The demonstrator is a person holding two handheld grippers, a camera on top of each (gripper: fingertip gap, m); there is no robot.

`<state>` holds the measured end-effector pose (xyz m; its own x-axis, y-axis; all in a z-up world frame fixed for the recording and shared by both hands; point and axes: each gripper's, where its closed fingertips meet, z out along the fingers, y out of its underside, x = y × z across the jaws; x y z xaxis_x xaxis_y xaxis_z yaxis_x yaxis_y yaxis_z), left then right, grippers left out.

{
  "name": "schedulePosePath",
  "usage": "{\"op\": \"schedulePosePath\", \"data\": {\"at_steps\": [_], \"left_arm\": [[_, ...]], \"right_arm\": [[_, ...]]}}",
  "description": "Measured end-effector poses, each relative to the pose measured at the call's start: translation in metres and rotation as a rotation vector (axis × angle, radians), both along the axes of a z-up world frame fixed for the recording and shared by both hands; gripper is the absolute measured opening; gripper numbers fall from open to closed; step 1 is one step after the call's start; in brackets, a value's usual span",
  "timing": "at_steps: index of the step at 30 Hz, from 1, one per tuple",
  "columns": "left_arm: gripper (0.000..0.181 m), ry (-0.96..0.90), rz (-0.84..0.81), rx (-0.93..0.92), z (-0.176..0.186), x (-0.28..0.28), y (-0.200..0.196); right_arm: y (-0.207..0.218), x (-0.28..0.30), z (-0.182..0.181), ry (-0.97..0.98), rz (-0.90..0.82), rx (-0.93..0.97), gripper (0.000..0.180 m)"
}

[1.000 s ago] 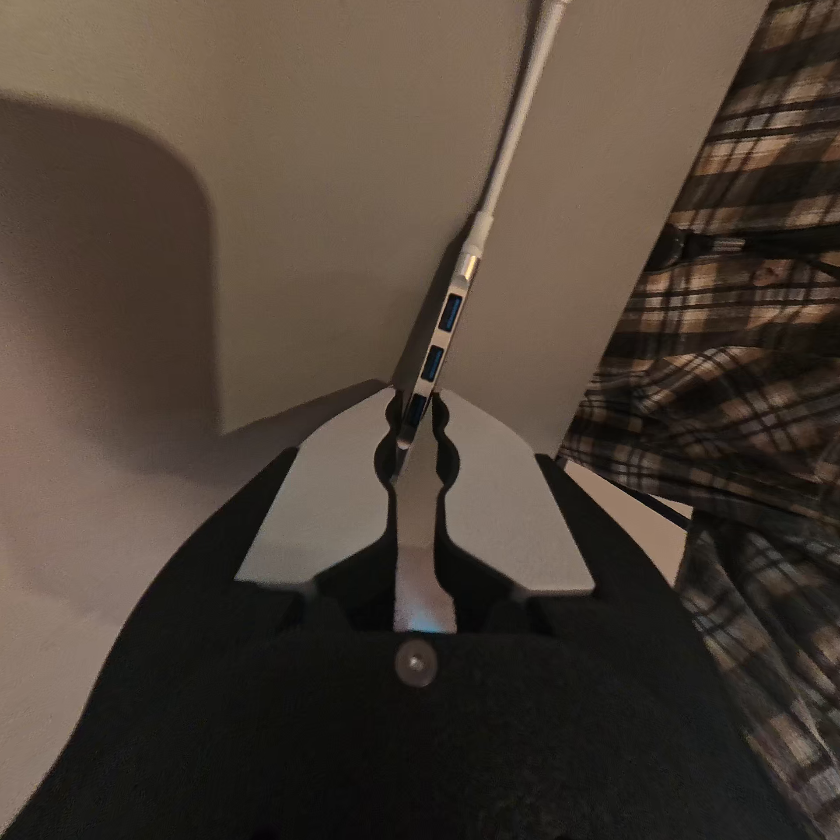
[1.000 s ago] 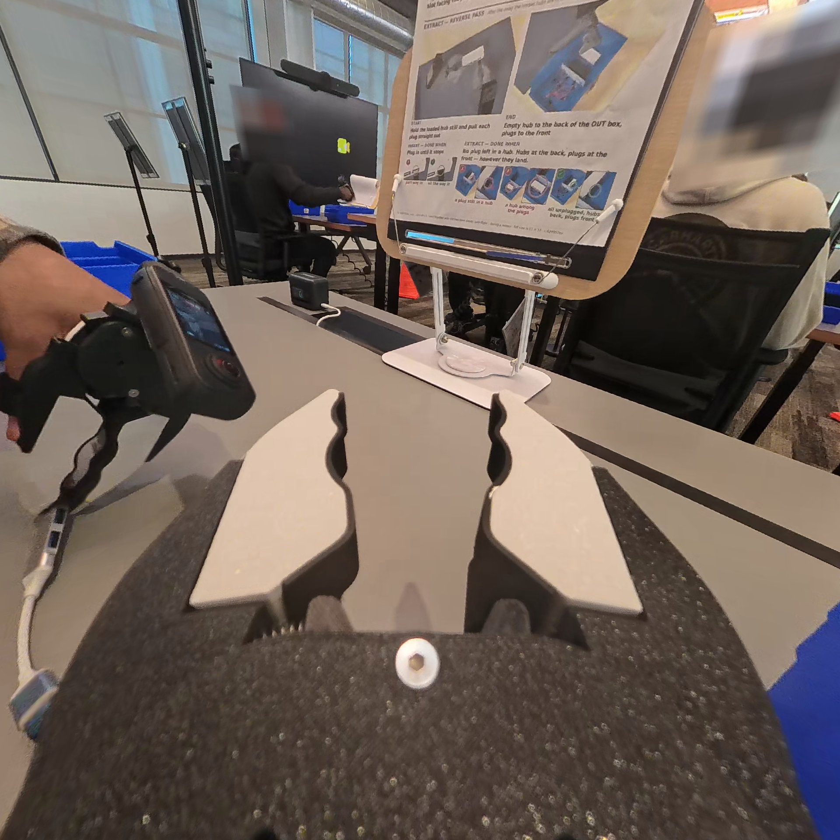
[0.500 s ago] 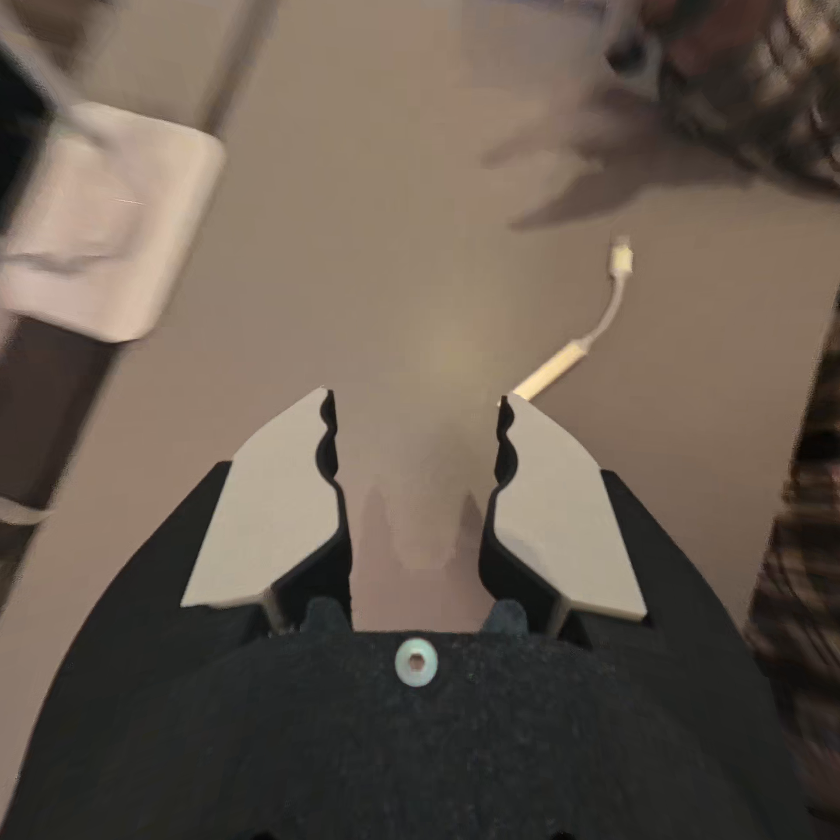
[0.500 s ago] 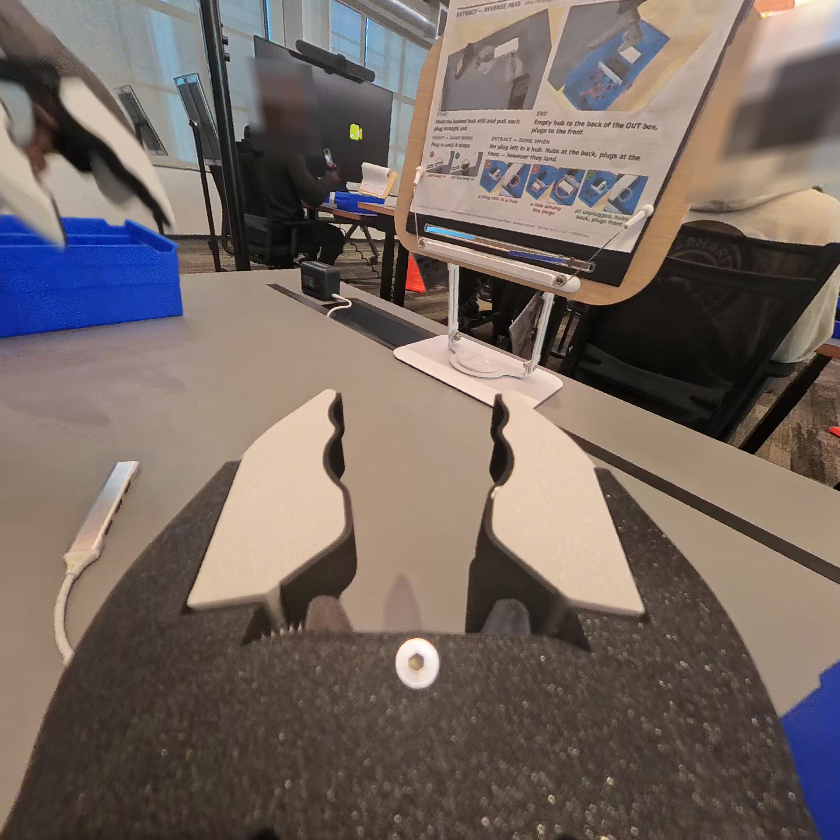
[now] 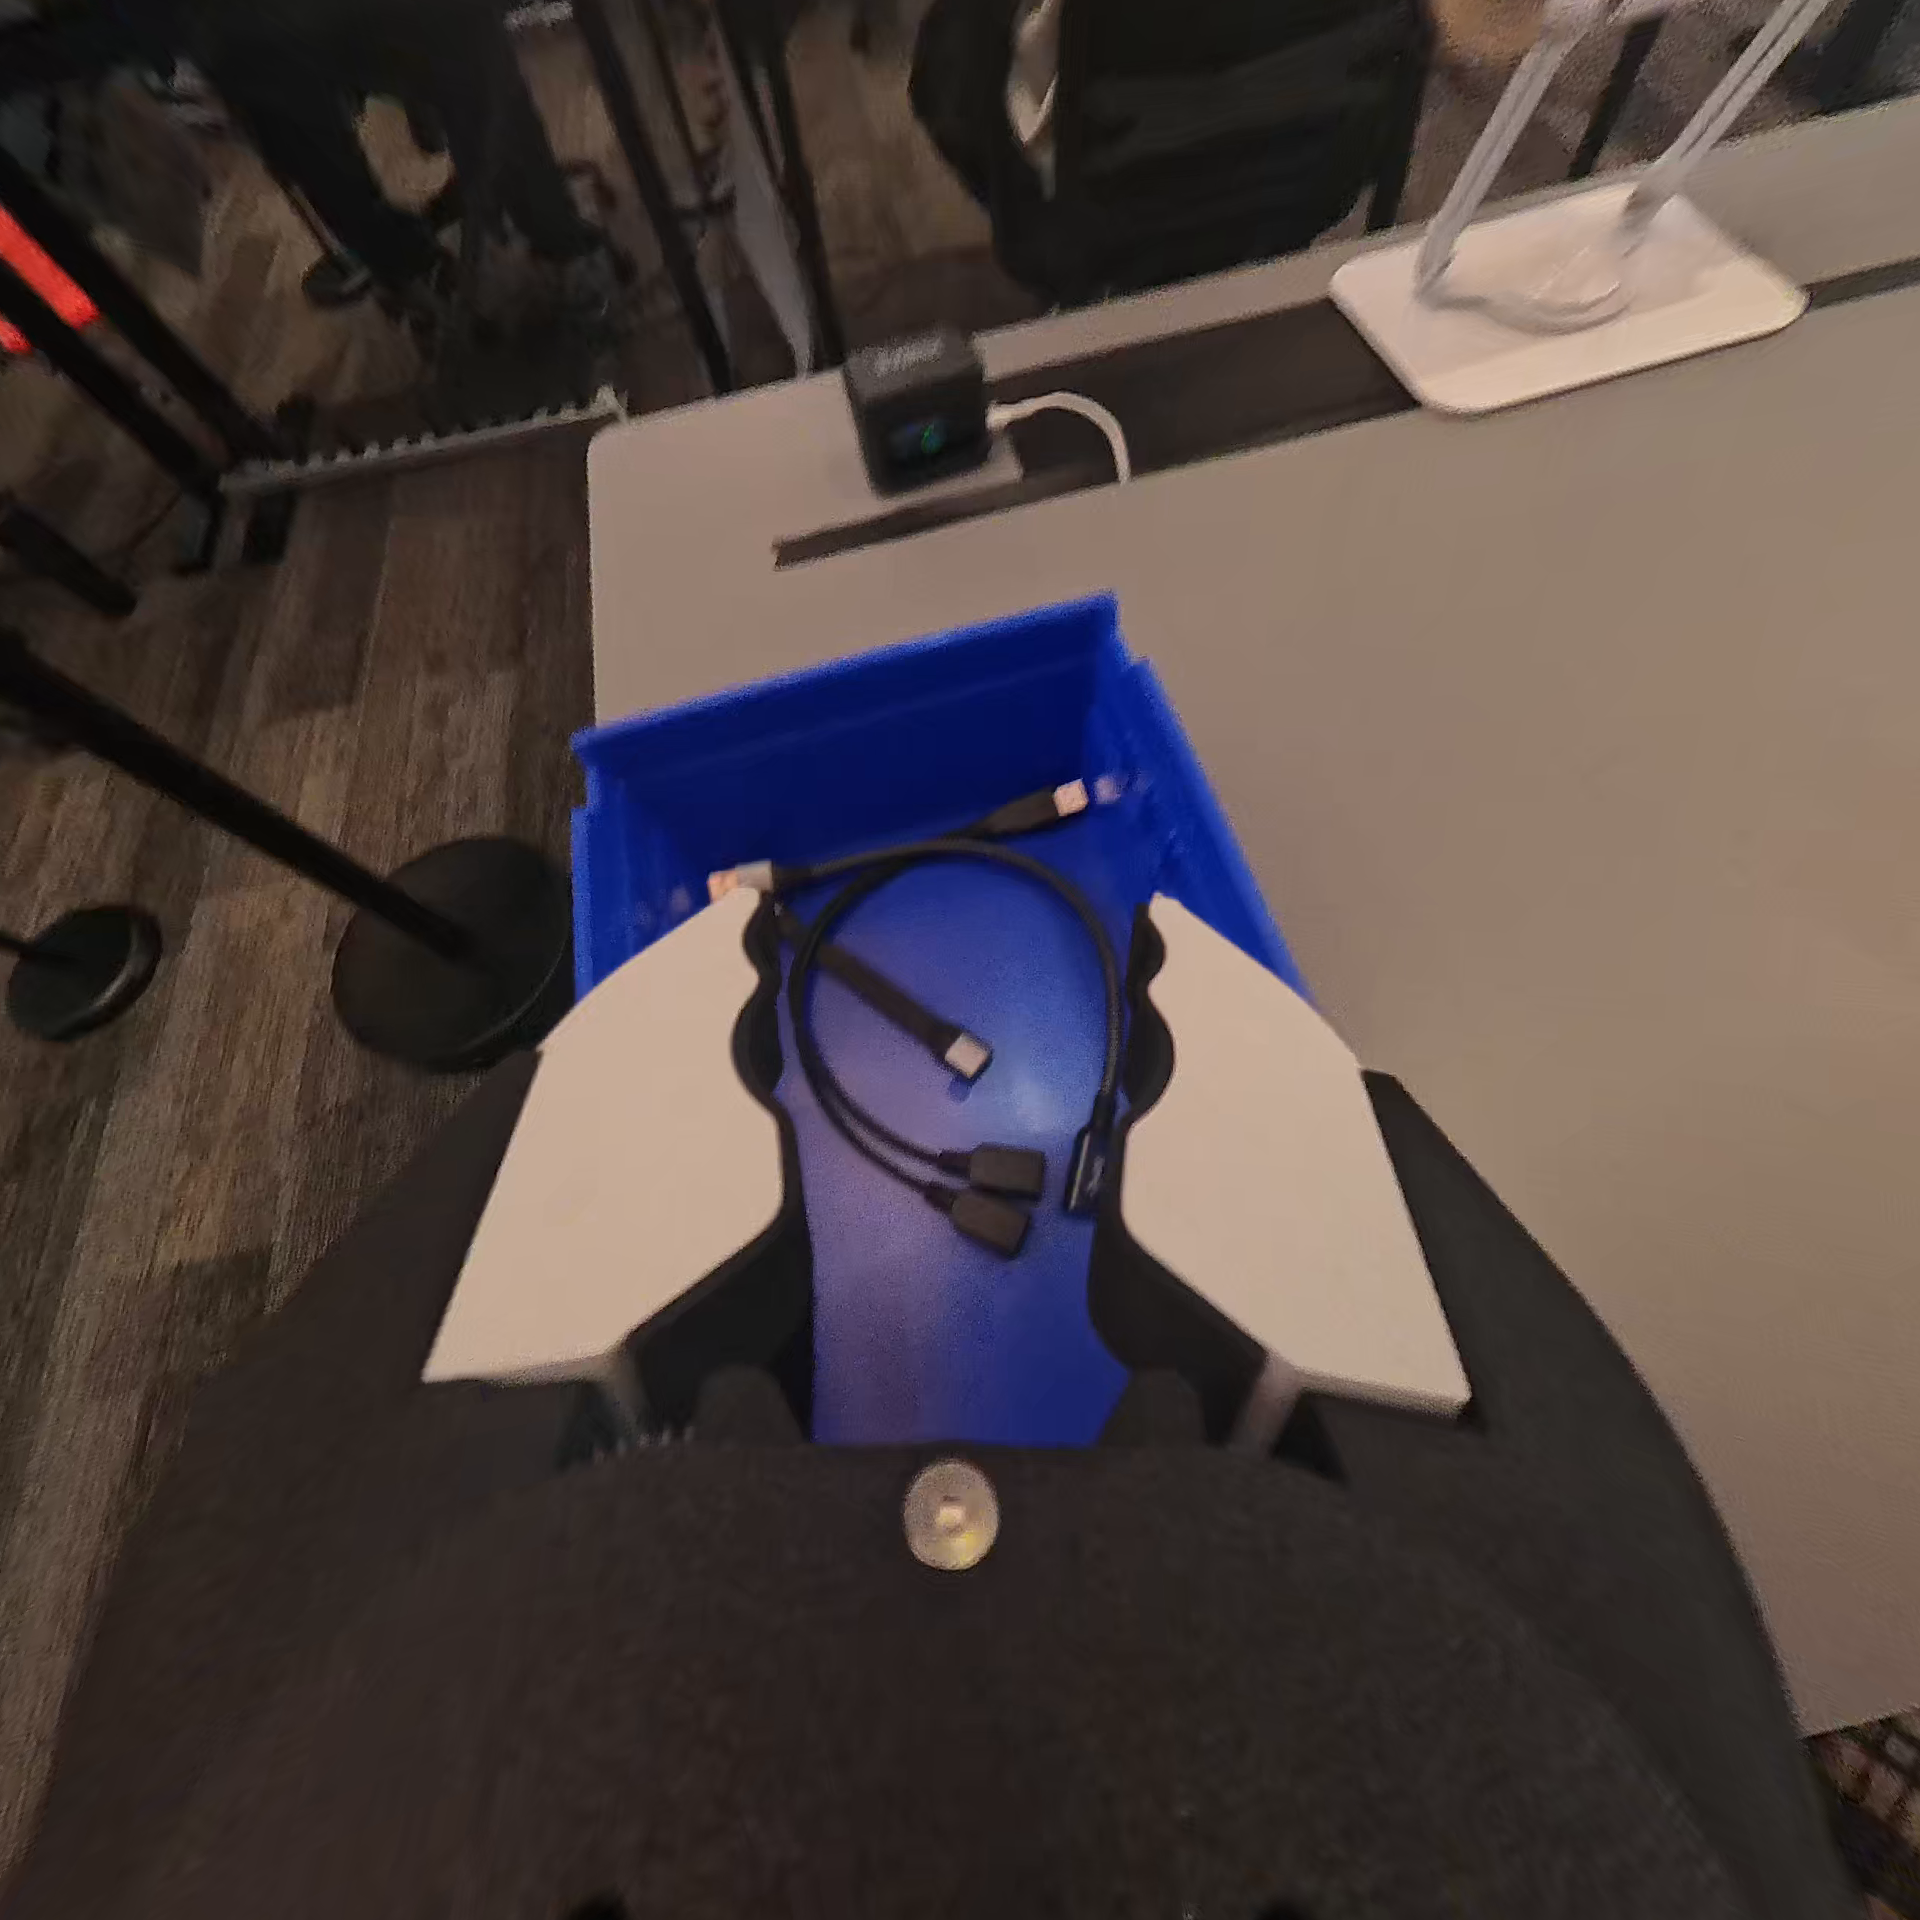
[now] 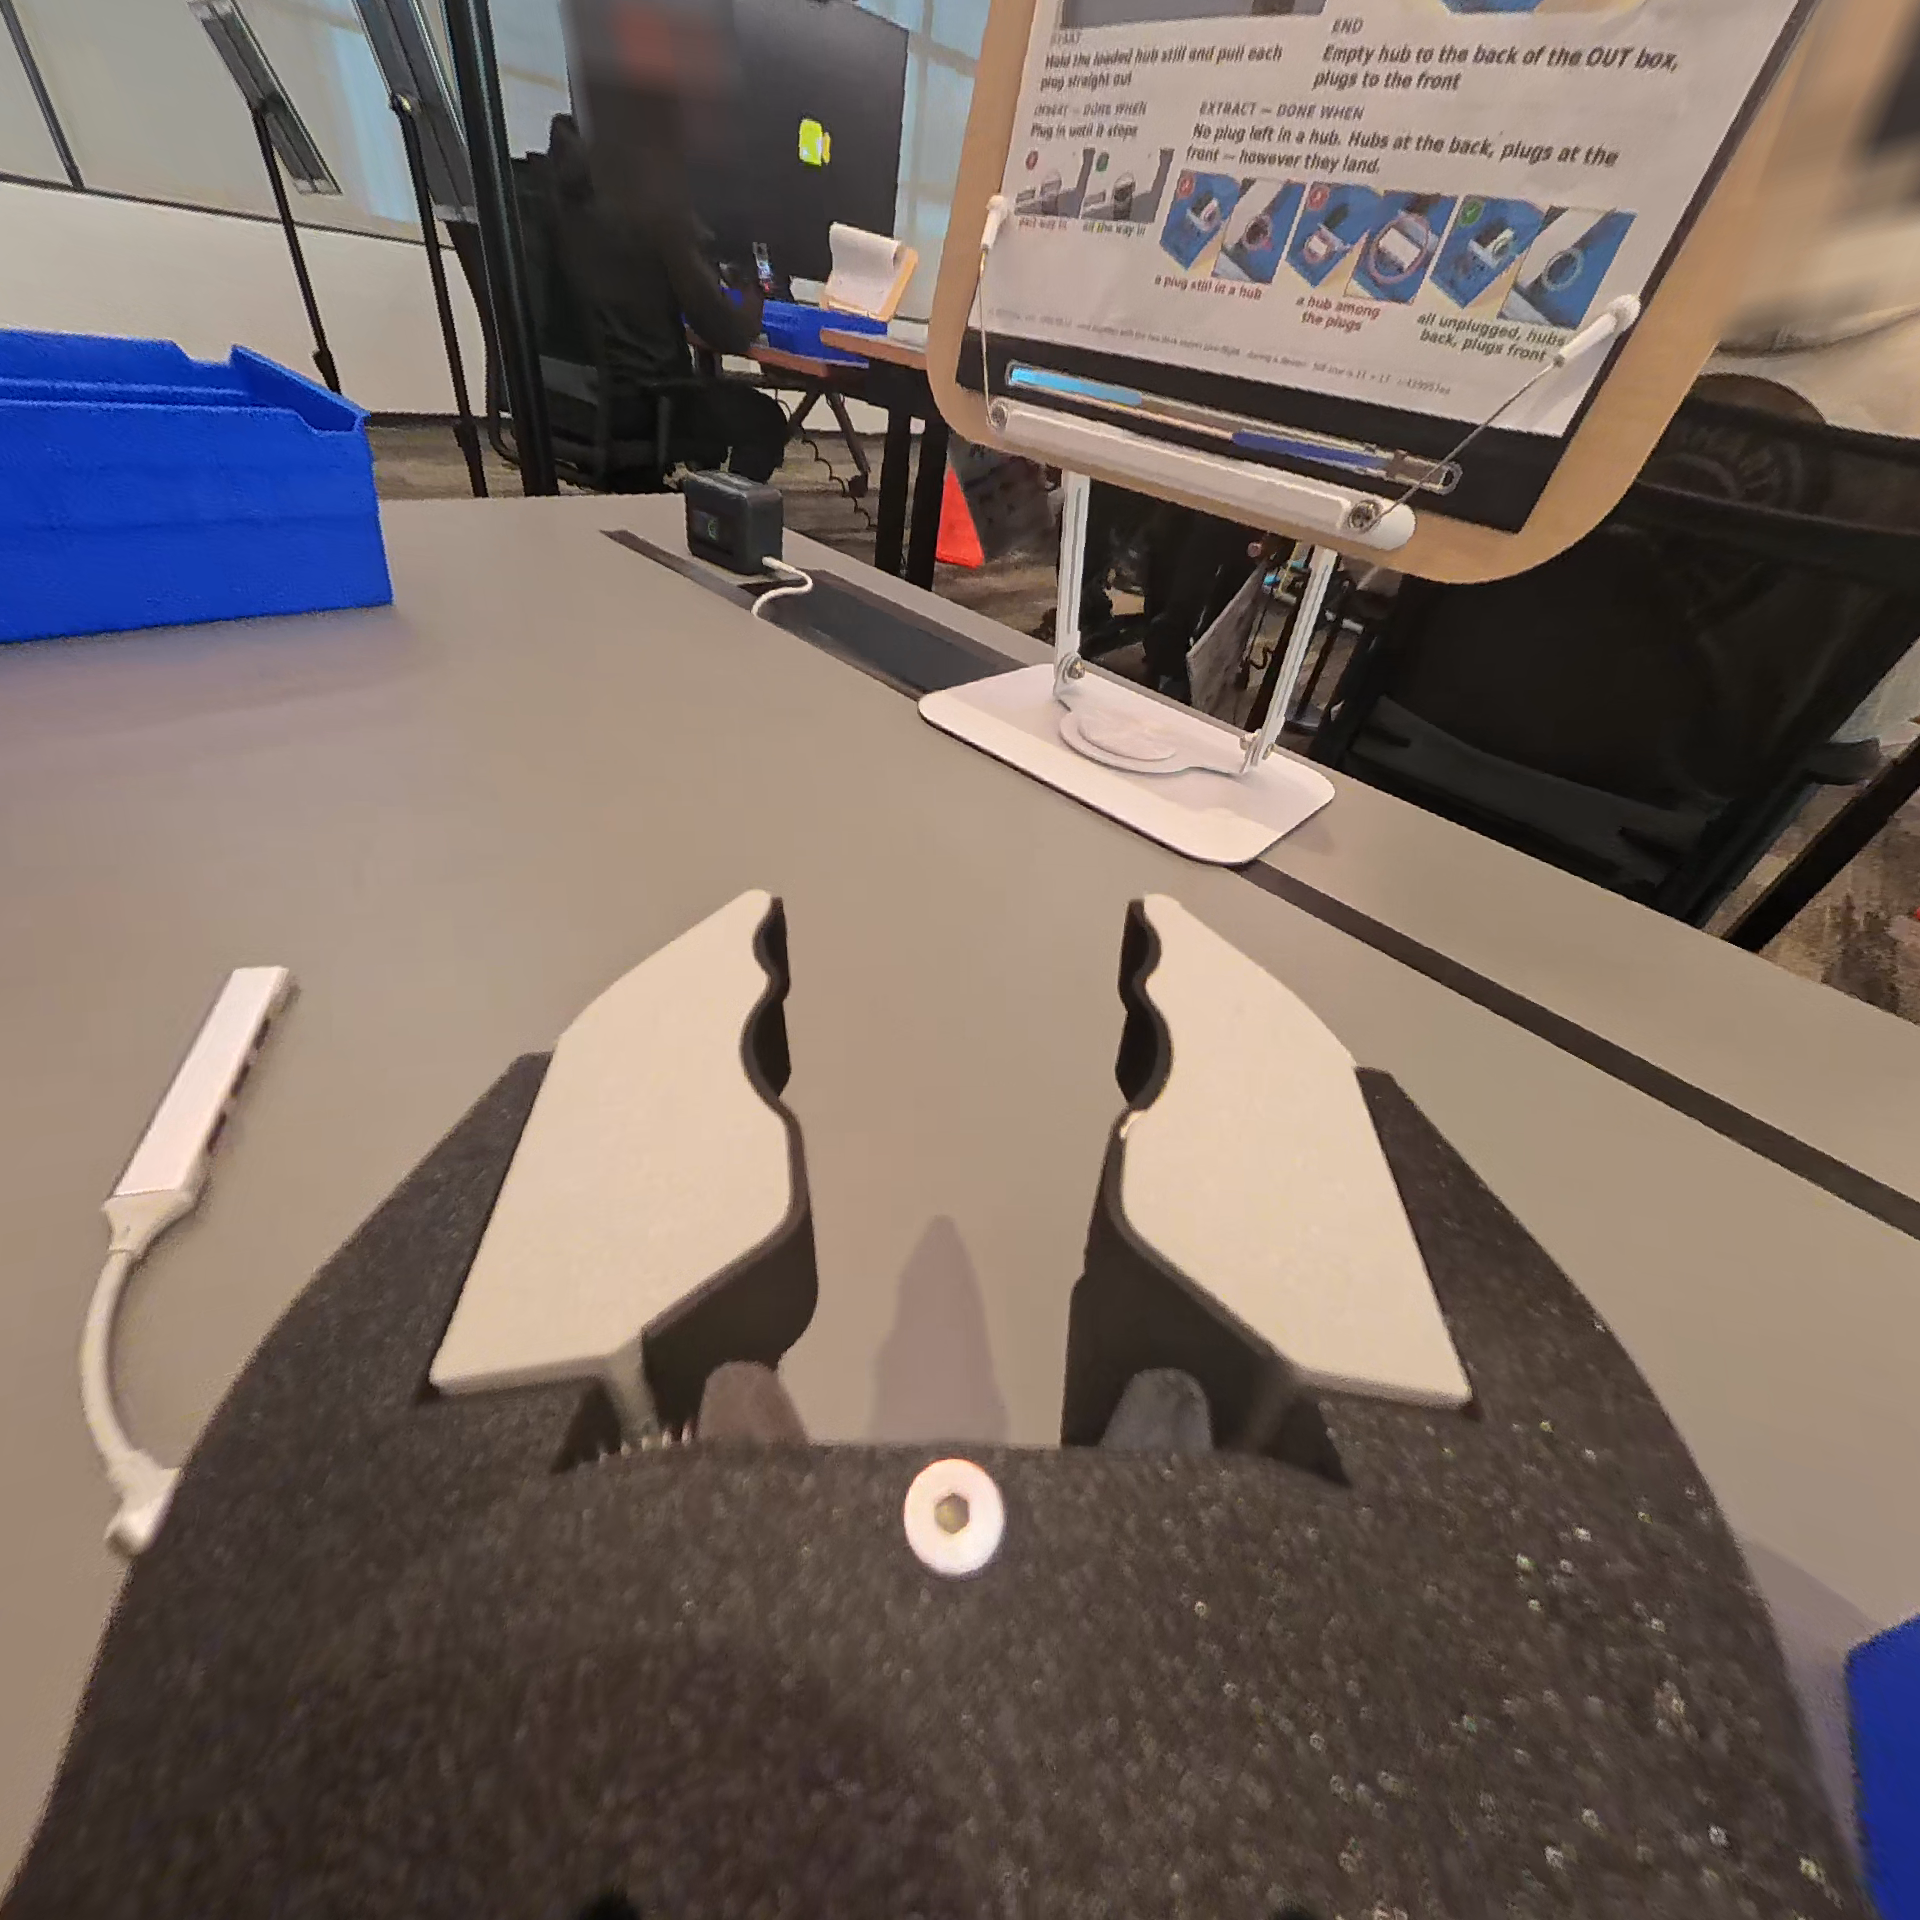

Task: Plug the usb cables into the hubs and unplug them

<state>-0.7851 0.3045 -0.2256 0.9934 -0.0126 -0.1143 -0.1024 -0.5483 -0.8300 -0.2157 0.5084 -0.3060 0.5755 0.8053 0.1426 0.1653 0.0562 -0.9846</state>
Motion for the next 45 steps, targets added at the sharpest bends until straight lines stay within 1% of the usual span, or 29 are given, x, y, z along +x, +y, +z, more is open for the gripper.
{"op": "schedulePosePath", "data": {"at_steps": [5,9,13,20,22,30,31,32,37,39,42,45], "left_arm": [[0.059,-0.026,0.049,-0.086,-0.047,-0.021,-0.010],[0.058,-0.051,0.070,-0.171,-0.077,-0.023,-0.003],[0.057,-0.015,0.118,-0.290,-0.104,-0.025,0.008],[0.047,-0.003,0.134,-0.463,-0.142,-0.013,0.034],[0.046,-0.030,0.147,-0.505,-0.152,-0.013,0.038],[0.042,-0.125,0.247,-0.737,-0.188,-0.022,0.029],[0.031,-0.171,0.236,-0.734,-0.190,-0.017,0.031],[0.025,-0.191,0.236,-0.722,-0.190,-0.016,0.033],[0.024,-0.142,0.210,-0.757,-0.190,-0.017,0.034],[0.023,-0.149,0.188,-0.750,-0.189,-0.018,0.033],[0.023,-0.221,0.171,-0.691,-0.182,-0.019,0.029],[0.022,-0.319,0.156,-0.643,-0.165,-0.015,0.022]], "right_arm": [[0.003,-0.001,-0.013,0.001,-0.014,-0.052,0.060],[0.005,-0.002,-0.018,-0.005,-0.039,-0.066,0.060],[0.007,-0.001,-0.017,-0.023,-0.053,-0.053,0.059],[0.001,-0.005,-0.017,-0.019,-0.007,-0.070,0.059],[-0.002,-0.005,-0.014,-0.013,0.005,-0.067,0.060],[-0.004,0.003,-0.006,0.024,0.022,-0.093,0.060],[-0.004,0.004,-0.004,0.032,0.022,-0.096,0.060],[-0.004,0.005,-0.002,0.042,0.023,-0.096,0.060],[-0.008,0.005,0.004,0.083,0.041,-0.113,0.060],[-0.010,0.004,0.006,0.094,0.050,-0.118,0.059],[-0.010,0.006,0.008,0.085,0.040,-0.099,0.059],[-0.010,0.006,0.008,0.087,0.040,-0.101,0.059]]}}
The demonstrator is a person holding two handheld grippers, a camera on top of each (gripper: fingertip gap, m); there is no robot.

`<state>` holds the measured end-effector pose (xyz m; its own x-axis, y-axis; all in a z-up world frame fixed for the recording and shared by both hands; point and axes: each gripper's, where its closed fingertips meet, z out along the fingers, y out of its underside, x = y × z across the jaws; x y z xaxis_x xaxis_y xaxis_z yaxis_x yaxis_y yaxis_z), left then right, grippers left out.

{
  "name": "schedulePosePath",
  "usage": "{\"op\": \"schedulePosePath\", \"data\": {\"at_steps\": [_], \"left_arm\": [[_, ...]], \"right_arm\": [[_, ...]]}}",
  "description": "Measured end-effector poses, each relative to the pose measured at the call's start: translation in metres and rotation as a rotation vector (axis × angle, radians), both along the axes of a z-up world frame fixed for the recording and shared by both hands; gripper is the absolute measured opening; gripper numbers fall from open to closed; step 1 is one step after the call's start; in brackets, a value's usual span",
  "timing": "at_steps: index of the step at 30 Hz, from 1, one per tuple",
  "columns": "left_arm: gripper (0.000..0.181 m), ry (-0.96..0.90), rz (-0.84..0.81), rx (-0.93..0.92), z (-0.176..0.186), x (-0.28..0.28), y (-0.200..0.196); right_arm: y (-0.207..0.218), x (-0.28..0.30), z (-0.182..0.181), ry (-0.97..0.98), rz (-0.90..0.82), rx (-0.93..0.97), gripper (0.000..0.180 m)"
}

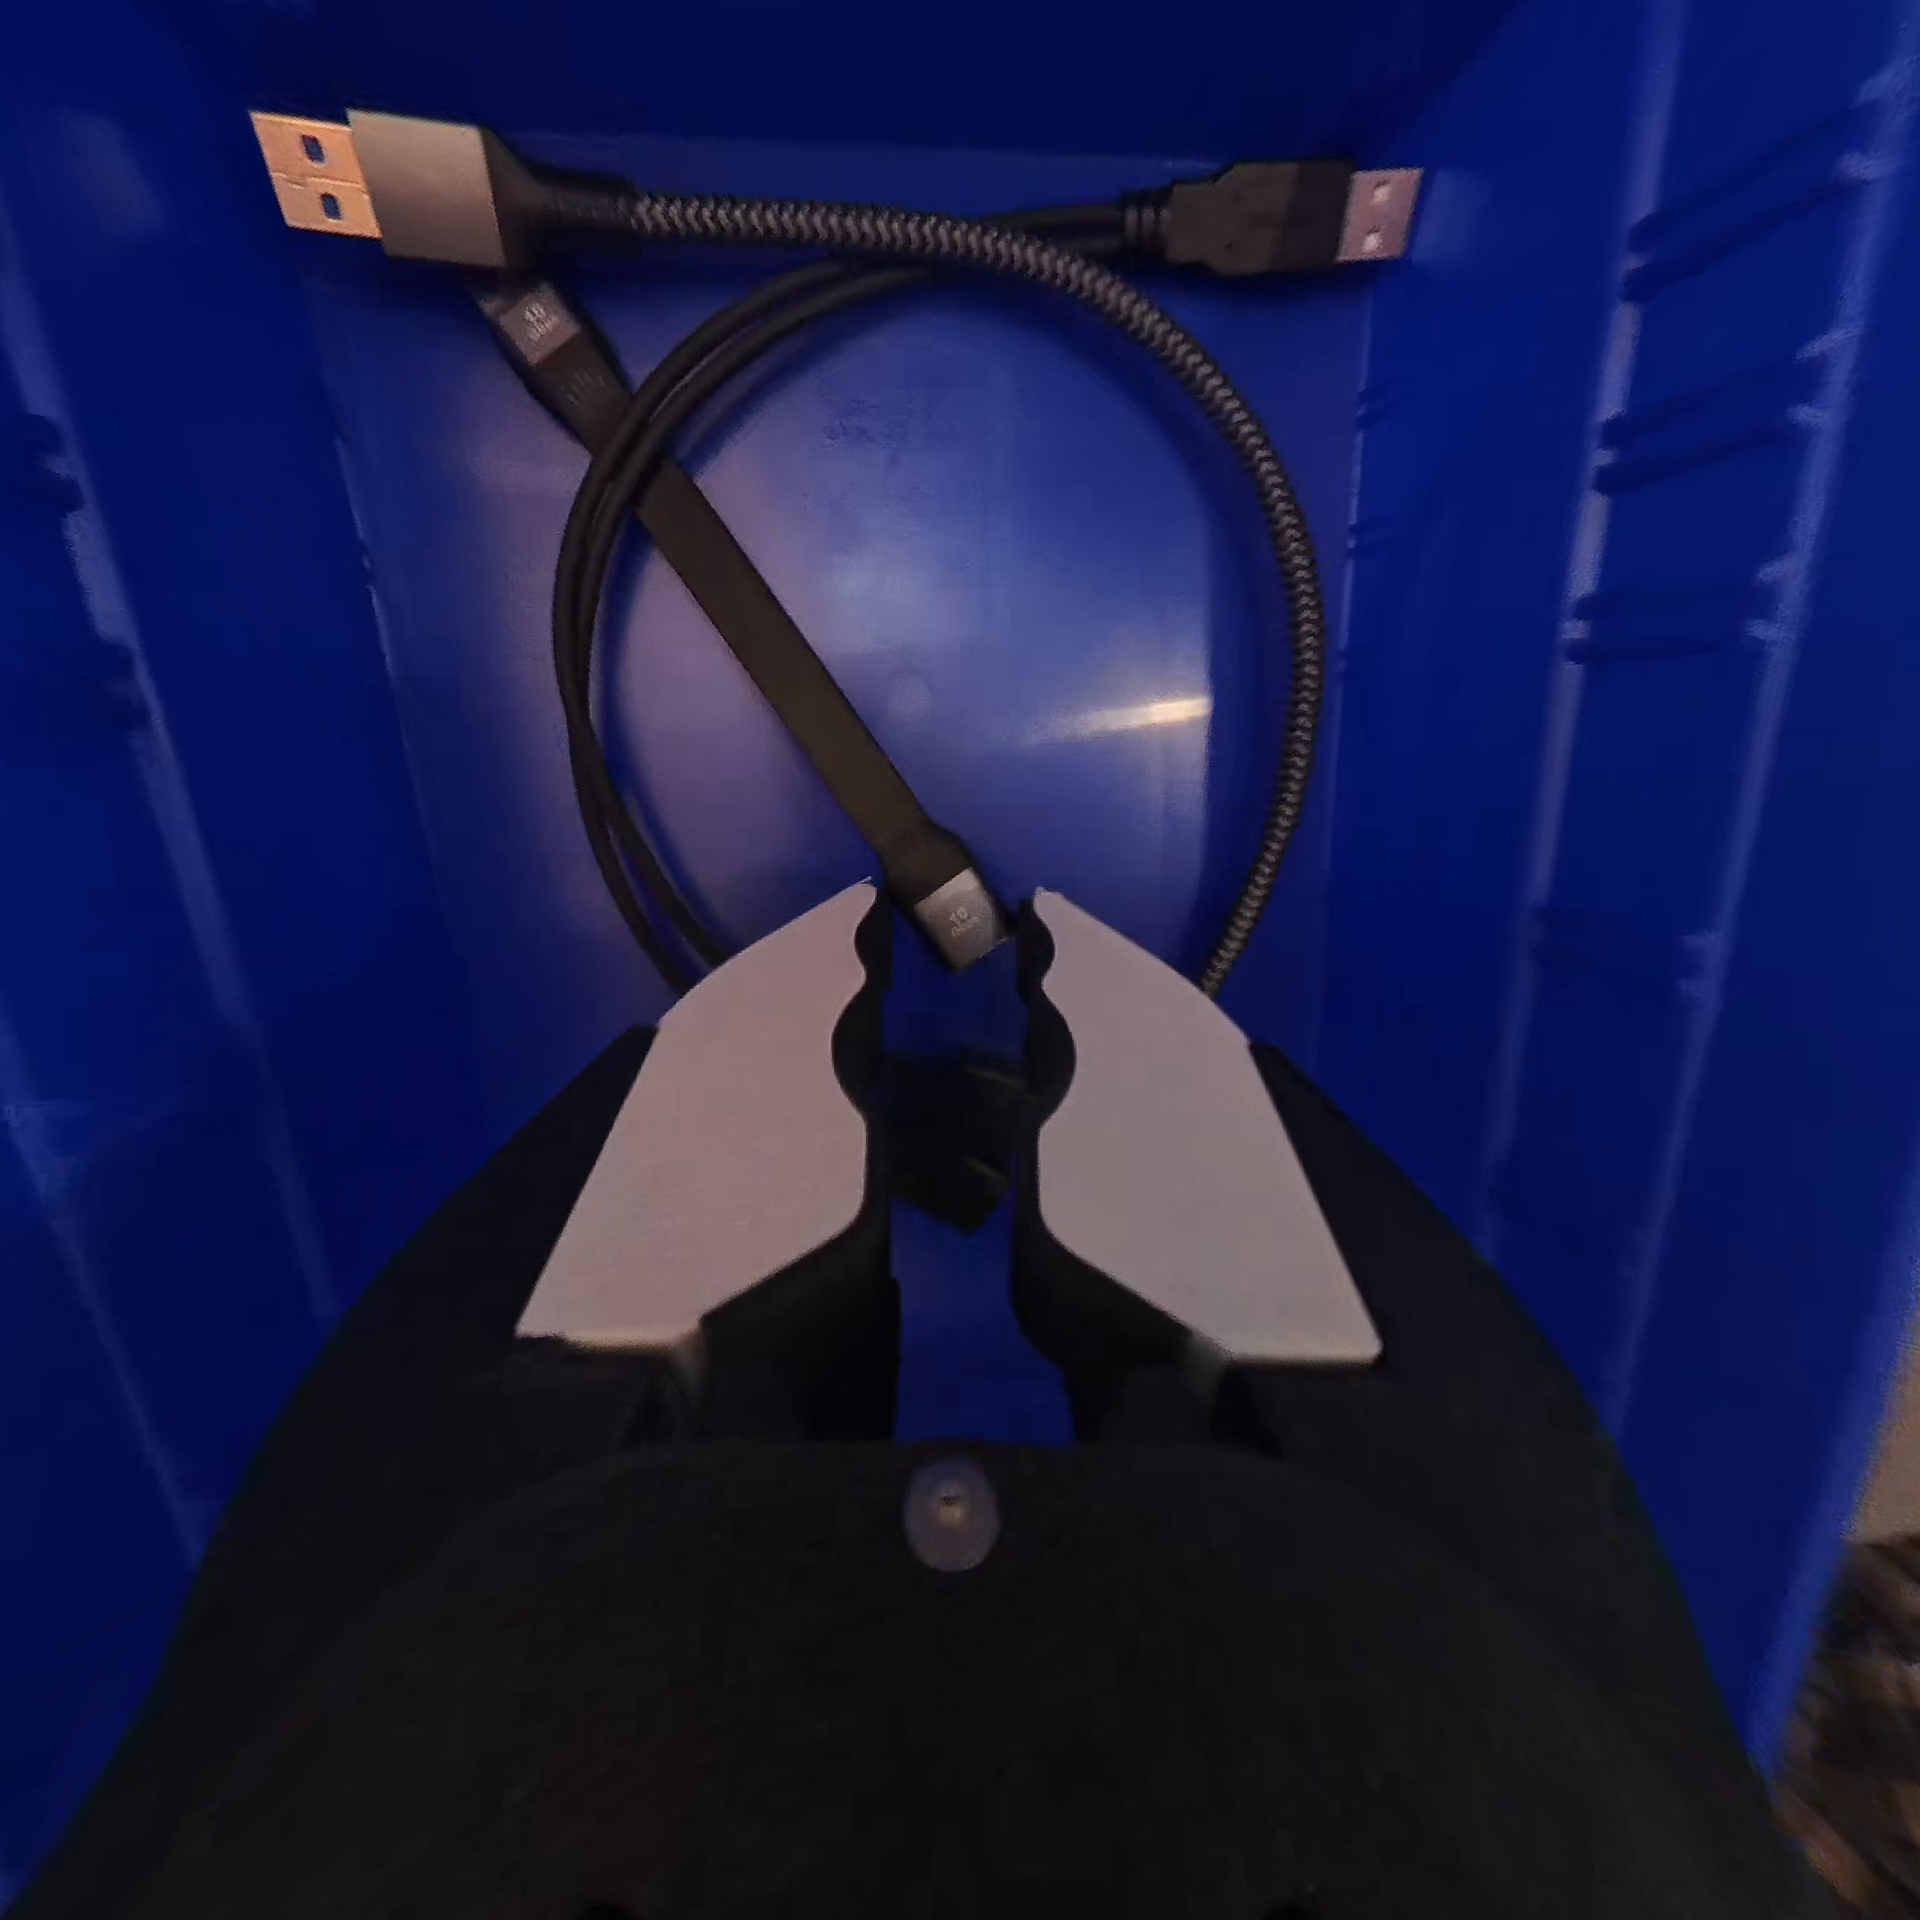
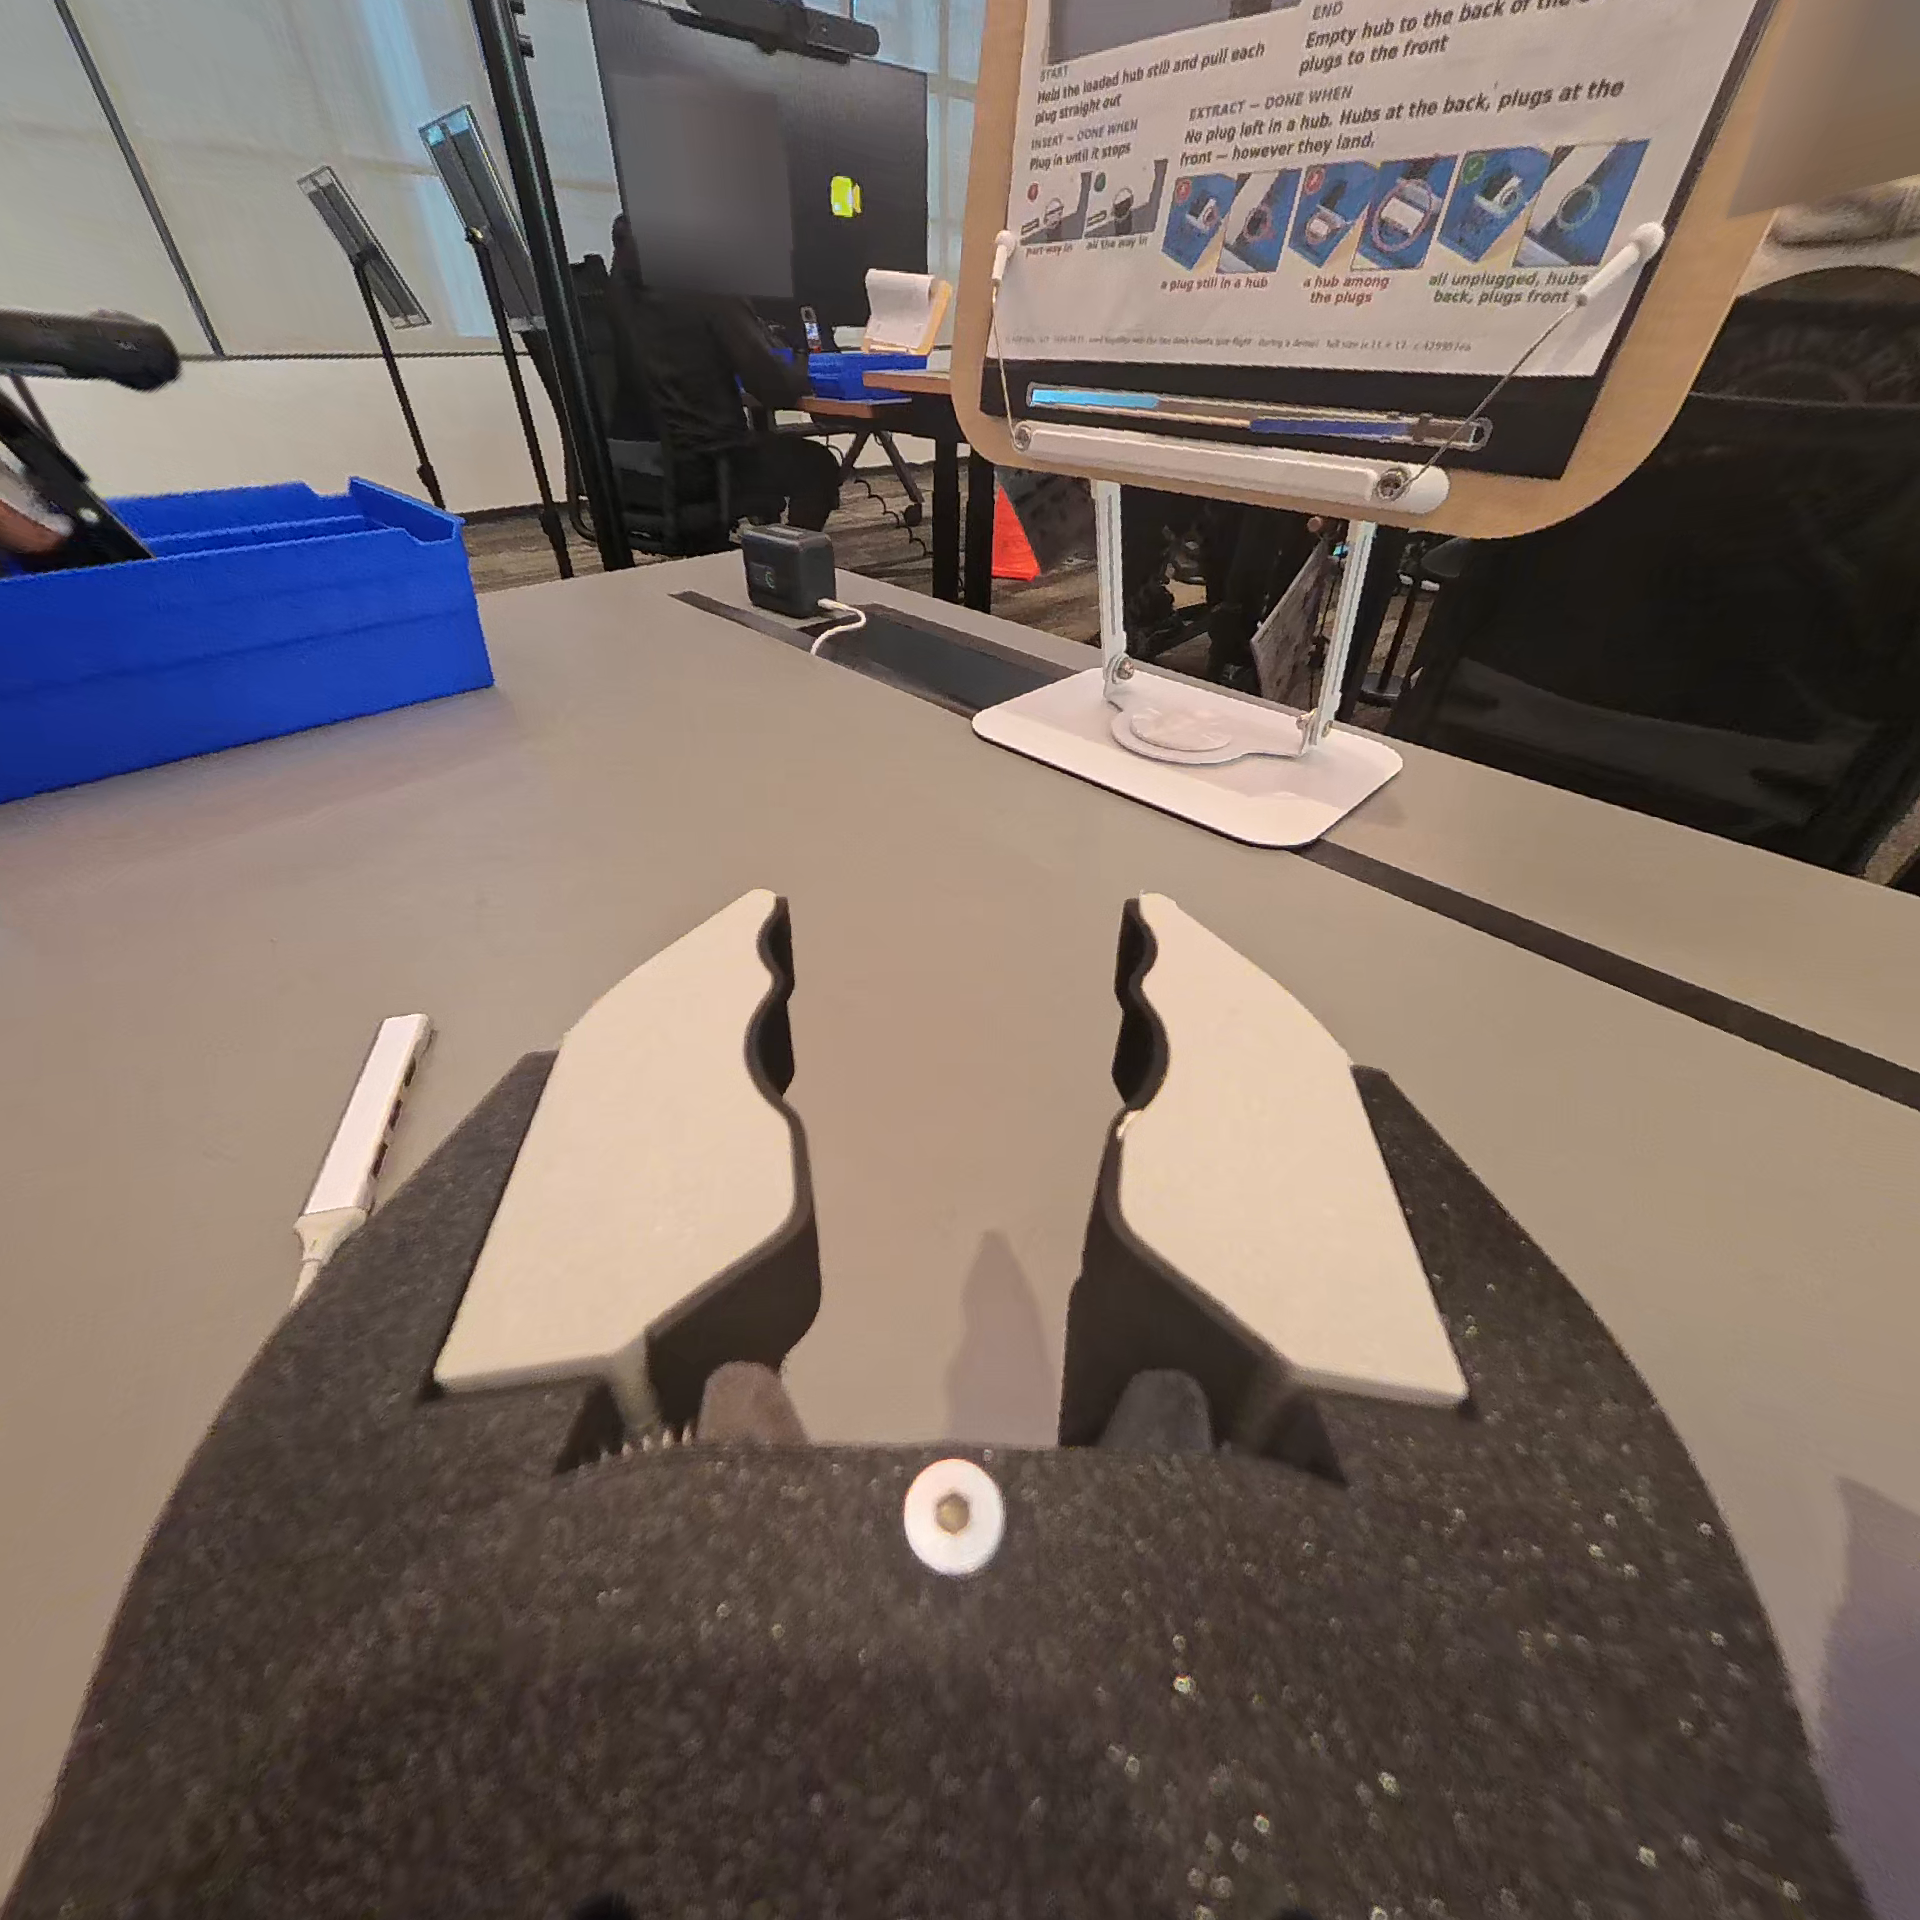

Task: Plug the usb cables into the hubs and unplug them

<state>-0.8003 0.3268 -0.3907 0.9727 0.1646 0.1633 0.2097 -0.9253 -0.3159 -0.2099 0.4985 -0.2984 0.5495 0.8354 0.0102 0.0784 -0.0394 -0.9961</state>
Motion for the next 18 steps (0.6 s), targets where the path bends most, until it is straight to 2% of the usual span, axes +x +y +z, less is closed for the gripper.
{"op": "schedulePosePath", "data": {"at_steps": [8,18], "left_arm": [[0.021,-0.185,0.011,0.096,0.065,0.019,-0.020],[0.019,-0.125,-0.062,0.219,0.135,0.045,-0.034]], "right_arm": [[0.002,-0.001,-0.007,-0.017,0.001,-0.015,0.058],[0.001,0.002,0.000,0.006,-0.002,-0.004,0.058]]}}
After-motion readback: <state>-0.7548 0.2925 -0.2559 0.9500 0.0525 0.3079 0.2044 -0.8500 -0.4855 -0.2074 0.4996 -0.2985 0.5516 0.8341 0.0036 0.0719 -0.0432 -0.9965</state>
